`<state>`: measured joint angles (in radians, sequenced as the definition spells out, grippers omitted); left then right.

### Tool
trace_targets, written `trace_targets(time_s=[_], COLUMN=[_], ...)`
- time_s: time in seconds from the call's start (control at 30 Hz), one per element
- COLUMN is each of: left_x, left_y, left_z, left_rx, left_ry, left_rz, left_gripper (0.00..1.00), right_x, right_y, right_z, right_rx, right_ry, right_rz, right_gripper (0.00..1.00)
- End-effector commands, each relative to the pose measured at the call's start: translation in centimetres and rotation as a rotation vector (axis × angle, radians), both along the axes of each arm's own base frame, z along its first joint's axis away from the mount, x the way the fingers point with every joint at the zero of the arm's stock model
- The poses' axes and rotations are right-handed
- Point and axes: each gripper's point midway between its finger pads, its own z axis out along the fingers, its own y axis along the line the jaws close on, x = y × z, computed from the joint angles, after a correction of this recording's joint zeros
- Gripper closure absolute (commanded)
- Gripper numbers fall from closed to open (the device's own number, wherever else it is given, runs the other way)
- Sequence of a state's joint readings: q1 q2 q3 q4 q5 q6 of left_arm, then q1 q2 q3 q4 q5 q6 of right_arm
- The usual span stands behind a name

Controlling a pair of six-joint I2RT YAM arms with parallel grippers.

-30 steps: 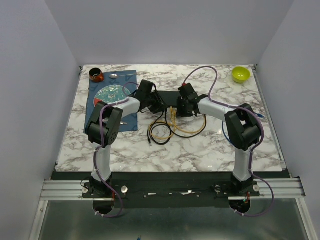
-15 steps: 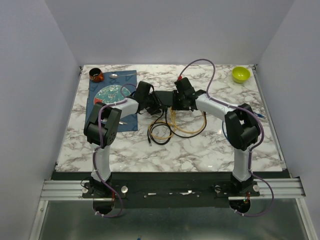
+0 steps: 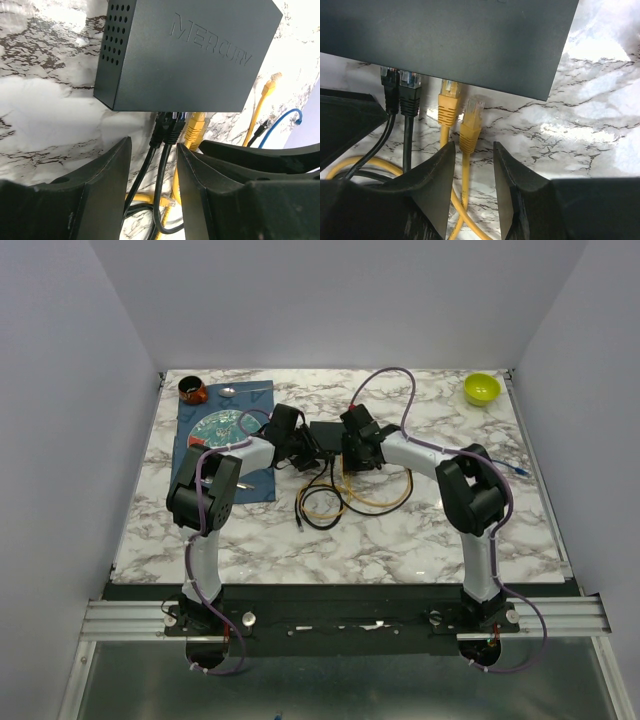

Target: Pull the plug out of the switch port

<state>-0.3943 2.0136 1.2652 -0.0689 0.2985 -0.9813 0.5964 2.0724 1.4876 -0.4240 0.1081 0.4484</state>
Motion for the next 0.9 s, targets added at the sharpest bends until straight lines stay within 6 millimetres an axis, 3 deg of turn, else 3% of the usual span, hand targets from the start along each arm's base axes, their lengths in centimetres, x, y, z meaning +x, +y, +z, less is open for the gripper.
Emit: trace_targets(time_s=[0.0,0.13,0.27,0.37,0.47,0.5,0.57,0.7,0.87], left_x=[0.2,0.2,0.2,0.3,0.3,0.3,0.5,0.6,0.7], left_y=[0.2,0.3,0.4,0.4,0.5,0.5,0.8,1.2,1.3], left_z=[1.8,2.1,2.3,2.7,2.8,2.9,3.1,3.4,3.6], left_rx=[-0.016,-0.017,-0.018,-0.024,-0.026,-0.026,-0.028,-0.031,-0.043], left_ry=[-0.038,-0.041,-0.046,-0.051,-0.055,-0.057,-0.061,-0.065,-0.063], left_rz=[0.004,0.006,0.008,0.008,0.010,0.011,0.020,0.029,0.034], left_gripper=[0.49,0.49,0.49,0.49,0.49,0.49,0.49,0.49,0.49], right_x=[-0.9,-1.2,-1.3,-1.6,-1.7,-1.3,-1.2,-0.5,-0.1], right_y=[-0.8,-1.6,-2.8,-3.9,-5.4,-6.3,-7.7,-11.3,-13.5], right_z=[-2.0,-3.0,-2.6,-1.6,1.5,3.9,5.8,11.6,18.2], right_rx=[-0.092,-0.145,-0.195,-0.226,-0.253,-0.273,-0.322,-0.445,-0.491], right_ry=[0.042,0.067,0.060,0.044,-0.031,-0.089,-0.141,-0.290,-0.434], right_rz=[0.006,0.003,-0.020,-0.033,-0.062,-0.089,-0.108,-0.195,-0.284], right_gripper=[0.57,0.68,0.98,0.99,0.99,0.99,0.99,0.99,0.99])
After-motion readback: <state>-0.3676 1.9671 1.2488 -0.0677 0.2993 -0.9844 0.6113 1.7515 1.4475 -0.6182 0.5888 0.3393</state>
